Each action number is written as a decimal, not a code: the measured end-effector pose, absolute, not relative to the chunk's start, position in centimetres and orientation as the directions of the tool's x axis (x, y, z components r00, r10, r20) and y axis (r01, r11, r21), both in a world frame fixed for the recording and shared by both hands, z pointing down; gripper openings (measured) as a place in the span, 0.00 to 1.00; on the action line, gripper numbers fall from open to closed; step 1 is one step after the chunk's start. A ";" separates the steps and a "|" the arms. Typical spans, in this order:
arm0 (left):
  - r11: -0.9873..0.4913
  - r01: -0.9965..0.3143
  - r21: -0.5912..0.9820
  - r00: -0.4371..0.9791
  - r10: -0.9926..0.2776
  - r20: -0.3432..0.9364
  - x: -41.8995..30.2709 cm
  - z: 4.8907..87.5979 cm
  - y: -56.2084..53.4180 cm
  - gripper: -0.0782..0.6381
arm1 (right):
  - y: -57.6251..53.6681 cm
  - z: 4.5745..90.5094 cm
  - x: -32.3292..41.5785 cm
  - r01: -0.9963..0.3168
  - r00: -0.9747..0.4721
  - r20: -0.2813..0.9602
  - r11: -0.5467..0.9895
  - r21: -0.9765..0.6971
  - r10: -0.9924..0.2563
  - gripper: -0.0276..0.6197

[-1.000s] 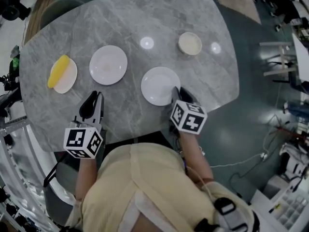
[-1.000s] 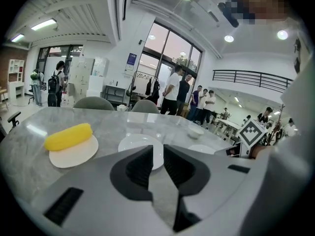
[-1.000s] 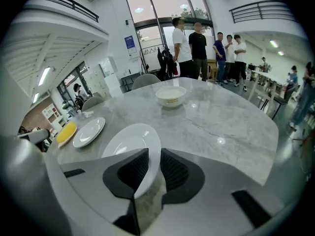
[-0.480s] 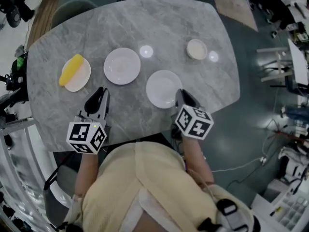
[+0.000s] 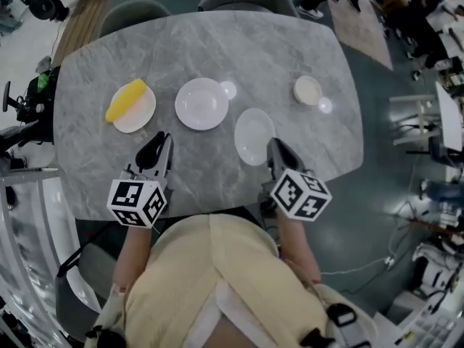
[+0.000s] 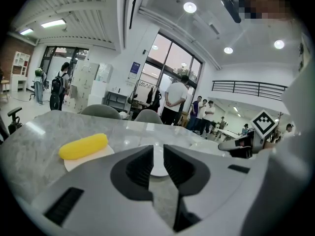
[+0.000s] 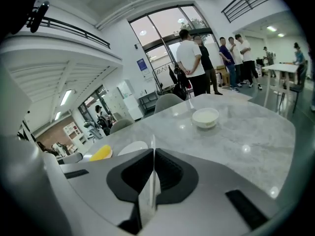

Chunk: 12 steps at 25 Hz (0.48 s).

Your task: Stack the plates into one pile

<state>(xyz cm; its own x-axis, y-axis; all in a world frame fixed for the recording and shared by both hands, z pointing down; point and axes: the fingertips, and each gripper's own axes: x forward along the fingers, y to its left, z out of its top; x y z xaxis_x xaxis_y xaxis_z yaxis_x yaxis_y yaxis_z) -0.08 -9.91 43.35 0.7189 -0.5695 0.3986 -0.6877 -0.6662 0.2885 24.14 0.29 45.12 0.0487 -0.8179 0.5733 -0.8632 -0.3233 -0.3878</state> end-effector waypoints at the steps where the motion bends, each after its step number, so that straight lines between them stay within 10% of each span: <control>1: -0.662 -0.692 0.288 0.715 -0.576 0.395 -0.5 43.4 -10.0 0.19 | -0.2 45.0 23.7 -0.872 0.044 0.563 -0.306 -0.382 -0.825 0.06; 12: -0.555 -0.781 0.286 0.625 -0.691 0.363 -4.4 42.8 -10.3 0.19 | -5.8 42.4 19.7 -0.893 -0.120 0.469 -0.111 -0.436 -0.875 0.06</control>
